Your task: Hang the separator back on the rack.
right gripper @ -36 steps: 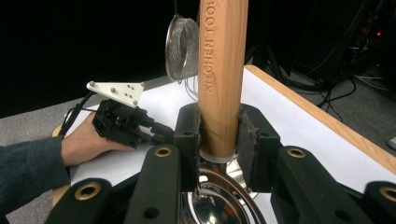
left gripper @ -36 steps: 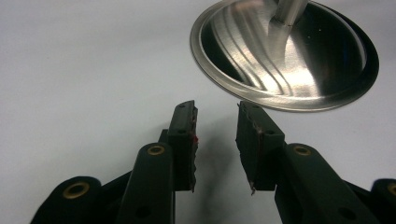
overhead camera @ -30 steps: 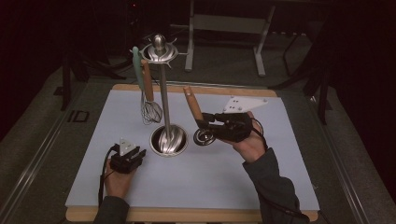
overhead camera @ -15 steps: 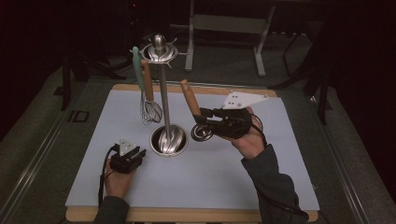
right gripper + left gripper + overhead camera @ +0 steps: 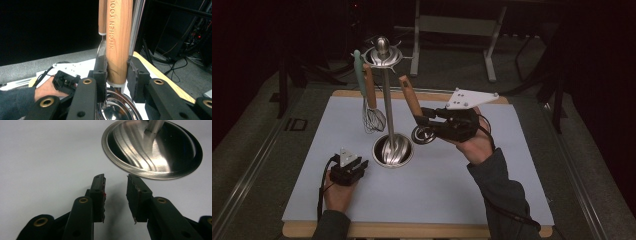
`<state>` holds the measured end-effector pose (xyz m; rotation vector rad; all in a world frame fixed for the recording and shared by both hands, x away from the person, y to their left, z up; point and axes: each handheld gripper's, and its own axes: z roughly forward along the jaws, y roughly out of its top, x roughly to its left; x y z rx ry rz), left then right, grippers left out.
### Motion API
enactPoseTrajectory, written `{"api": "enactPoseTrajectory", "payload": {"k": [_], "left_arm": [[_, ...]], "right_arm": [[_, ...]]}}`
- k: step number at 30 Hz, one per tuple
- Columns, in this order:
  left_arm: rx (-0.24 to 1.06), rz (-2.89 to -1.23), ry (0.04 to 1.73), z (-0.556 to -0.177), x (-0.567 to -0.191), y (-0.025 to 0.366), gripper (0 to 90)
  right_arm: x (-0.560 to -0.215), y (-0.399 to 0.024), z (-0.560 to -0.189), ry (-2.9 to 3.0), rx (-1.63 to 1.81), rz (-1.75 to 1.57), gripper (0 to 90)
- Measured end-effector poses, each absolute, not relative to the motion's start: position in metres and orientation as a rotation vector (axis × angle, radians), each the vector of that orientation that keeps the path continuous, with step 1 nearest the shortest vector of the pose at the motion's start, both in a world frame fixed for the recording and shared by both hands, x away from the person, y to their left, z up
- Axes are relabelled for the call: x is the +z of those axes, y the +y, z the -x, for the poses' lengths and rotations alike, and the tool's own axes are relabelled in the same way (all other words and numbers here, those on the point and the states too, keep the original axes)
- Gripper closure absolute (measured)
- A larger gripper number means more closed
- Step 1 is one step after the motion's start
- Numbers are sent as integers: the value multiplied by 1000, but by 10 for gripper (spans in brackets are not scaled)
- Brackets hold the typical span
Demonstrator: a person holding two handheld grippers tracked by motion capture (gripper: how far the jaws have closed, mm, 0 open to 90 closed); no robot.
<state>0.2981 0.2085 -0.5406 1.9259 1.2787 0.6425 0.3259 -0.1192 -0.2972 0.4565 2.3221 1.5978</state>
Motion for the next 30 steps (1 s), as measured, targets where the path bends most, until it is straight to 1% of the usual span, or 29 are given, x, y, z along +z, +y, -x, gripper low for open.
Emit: {"api": "enactPoseTrajectory", "payload": {"k": [19, 30], "left_arm": [[640, -1924, 1279, -298, -541, 209, 680], [636, -1921, 1278, -298, -541, 209, 680]], "right_arm": [[-290, -107, -334, 2324, 1640, -468, 713], [-293, -91, -349, 2343, 1623, -505, 712]]}}
